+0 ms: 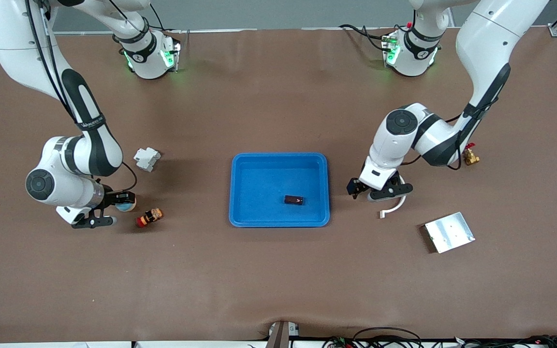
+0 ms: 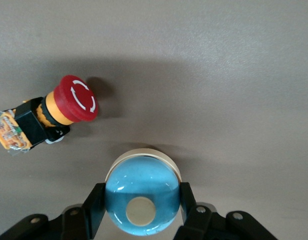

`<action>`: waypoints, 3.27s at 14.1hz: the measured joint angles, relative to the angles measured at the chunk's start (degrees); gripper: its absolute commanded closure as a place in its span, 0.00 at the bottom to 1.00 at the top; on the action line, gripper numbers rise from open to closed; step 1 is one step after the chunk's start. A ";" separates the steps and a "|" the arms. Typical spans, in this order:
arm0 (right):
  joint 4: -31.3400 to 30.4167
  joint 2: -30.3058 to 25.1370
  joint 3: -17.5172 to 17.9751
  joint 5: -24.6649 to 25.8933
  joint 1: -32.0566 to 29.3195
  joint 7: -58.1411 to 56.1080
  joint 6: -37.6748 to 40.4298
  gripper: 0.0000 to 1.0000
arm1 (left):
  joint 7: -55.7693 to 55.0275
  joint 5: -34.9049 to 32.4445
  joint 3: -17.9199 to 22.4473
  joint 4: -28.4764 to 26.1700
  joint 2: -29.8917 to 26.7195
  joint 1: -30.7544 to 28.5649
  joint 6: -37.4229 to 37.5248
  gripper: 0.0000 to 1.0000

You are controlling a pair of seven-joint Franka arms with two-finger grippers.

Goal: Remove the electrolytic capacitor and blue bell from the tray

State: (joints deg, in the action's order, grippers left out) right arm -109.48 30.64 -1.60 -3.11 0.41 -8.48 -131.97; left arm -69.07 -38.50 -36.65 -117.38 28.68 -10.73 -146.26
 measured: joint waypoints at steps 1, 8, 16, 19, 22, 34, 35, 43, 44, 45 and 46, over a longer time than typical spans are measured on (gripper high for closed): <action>0.00 0.00 0.10 0.00 0.00 0.00 -0.07 0.30 | -1.53 2.72 -0.56 1.04 0.01 0.24 1.34 0.00; 2.73 -0.16 0.19 -0.05 -0.03 0.20 4.26 0.00 | -16.82 9.02 -3.48 4.59 0.01 2.15 6.77 0.00; 22.09 -8.39 0.57 0.01 0.07 8.43 33.48 0.00 | -37.50 12.41 -3.52 13.54 3.25 8.25 11.79 0.00; 22.24 -14.65 0.53 0.02 0.06 10.17 38.78 0.00 | -41.28 12.54 -3.52 15.01 3.89 9.44 12.46 0.00; 22.25 -20.71 0.53 0.09 0.05 13.23 42.38 0.00 | -45.42 12.54 -3.46 15.93 4.35 11.93 13.20 0.00; 22.67 -26.97 0.17 3.27 -0.29 13.71 47.08 0.00 | -64.05 12.63 12.42 30.32 17.57 30.82 16.11 0.00; 22.68 -26.97 0.16 3.34 -0.30 13.71 47.11 0.00 | -64.05 12.63 12.44 31.37 18.22 30.82 16.49 0.00; 22.86 -26.97 -0.17 3.63 -1.76 13.78 47.13 0.00 | -64.05 13.27 15.91 36.42 22.19 34.99 17.14 0.00; 23.02 -26.97 -0.20 3.64 -1.86 13.79 47.12 0.00 | -64.06 13.29 15.92 36.83 22.65 35.30 17.14 0.00; 23.29 -26.97 -0.20 3.65 -1.89 13.79 47.12 0.00 | -64.06 13.30 15.99 37.21 23.05 35.59 17.14 0.00; 23.56 -26.98 -0.17 3.65 -1.89 13.80 47.12 0.00 | -64.06 13.30 16.28 37.63 23.43 35.99 17.15 0.00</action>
State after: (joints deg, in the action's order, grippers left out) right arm -85.92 3.67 -1.77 0.54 -1.48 5.31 -84.85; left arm -133.14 -25.20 -20.37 -79.76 52.10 25.26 -129.12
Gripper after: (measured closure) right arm 0.000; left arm 0.000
